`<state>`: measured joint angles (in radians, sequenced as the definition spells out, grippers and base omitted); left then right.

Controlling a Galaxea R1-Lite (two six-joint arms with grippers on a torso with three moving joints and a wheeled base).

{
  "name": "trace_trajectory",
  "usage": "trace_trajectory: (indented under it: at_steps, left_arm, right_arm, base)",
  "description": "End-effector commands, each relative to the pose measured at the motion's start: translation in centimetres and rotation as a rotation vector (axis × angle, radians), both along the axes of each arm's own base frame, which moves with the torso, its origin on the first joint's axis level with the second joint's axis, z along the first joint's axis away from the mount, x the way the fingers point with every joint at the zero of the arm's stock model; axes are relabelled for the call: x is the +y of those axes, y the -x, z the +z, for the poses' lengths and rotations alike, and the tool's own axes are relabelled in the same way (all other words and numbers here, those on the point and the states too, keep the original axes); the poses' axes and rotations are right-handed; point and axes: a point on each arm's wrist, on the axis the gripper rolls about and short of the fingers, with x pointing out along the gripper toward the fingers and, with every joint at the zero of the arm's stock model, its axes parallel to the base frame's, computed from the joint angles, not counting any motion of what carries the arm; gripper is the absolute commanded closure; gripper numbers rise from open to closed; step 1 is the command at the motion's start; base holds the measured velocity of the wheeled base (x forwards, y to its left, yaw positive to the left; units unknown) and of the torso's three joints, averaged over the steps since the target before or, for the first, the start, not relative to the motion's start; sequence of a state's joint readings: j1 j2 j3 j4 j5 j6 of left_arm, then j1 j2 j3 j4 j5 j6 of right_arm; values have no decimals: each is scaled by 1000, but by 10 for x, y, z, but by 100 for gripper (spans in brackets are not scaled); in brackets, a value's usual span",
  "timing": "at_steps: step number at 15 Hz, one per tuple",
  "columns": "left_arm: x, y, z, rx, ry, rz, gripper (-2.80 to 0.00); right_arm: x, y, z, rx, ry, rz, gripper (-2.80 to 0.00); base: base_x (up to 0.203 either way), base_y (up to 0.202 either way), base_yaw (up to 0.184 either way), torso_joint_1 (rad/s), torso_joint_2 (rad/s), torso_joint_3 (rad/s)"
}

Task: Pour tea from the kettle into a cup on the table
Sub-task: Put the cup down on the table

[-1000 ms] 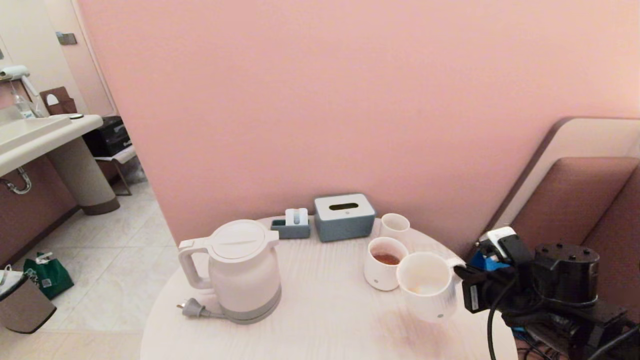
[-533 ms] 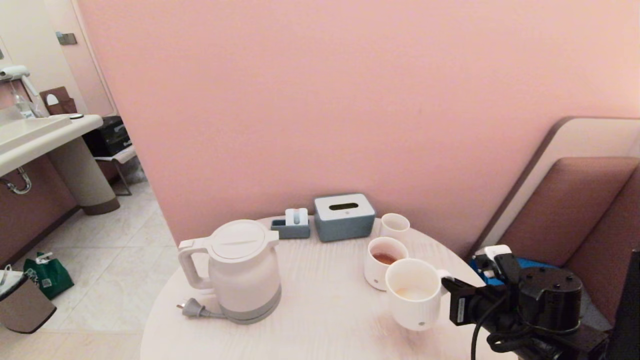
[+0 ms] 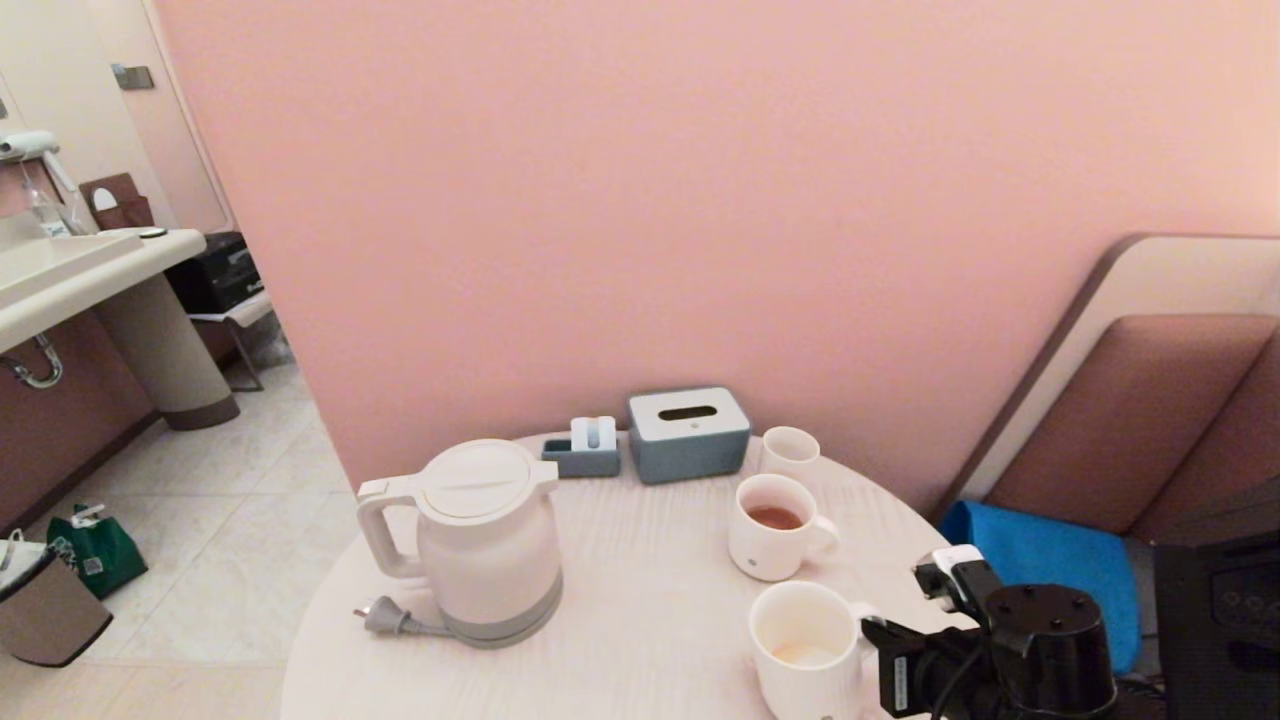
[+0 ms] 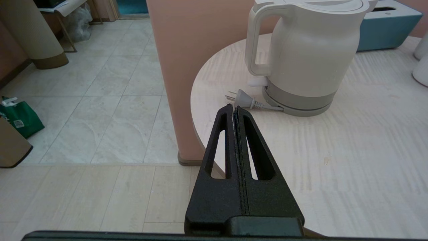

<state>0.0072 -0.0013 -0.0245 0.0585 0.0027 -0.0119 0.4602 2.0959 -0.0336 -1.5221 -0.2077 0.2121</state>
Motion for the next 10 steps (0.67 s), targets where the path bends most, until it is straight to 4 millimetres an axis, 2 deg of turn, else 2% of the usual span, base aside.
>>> trace_trajectory:
  at_steps: [1, 10]
  left_arm:
    - [0, 0, 0, 1, 0, 1, 0]
    - [0, 0, 0, 1, 0, 1, 0]
  right_arm:
    - [2, -2, 0, -22, -12, 3, 0]
    - [7, -12, -14, 7, -5, -8, 0]
  base:
    - [0, 0, 0, 0, 0, 0]
    - [0, 0, 0, 0, 0, 0]
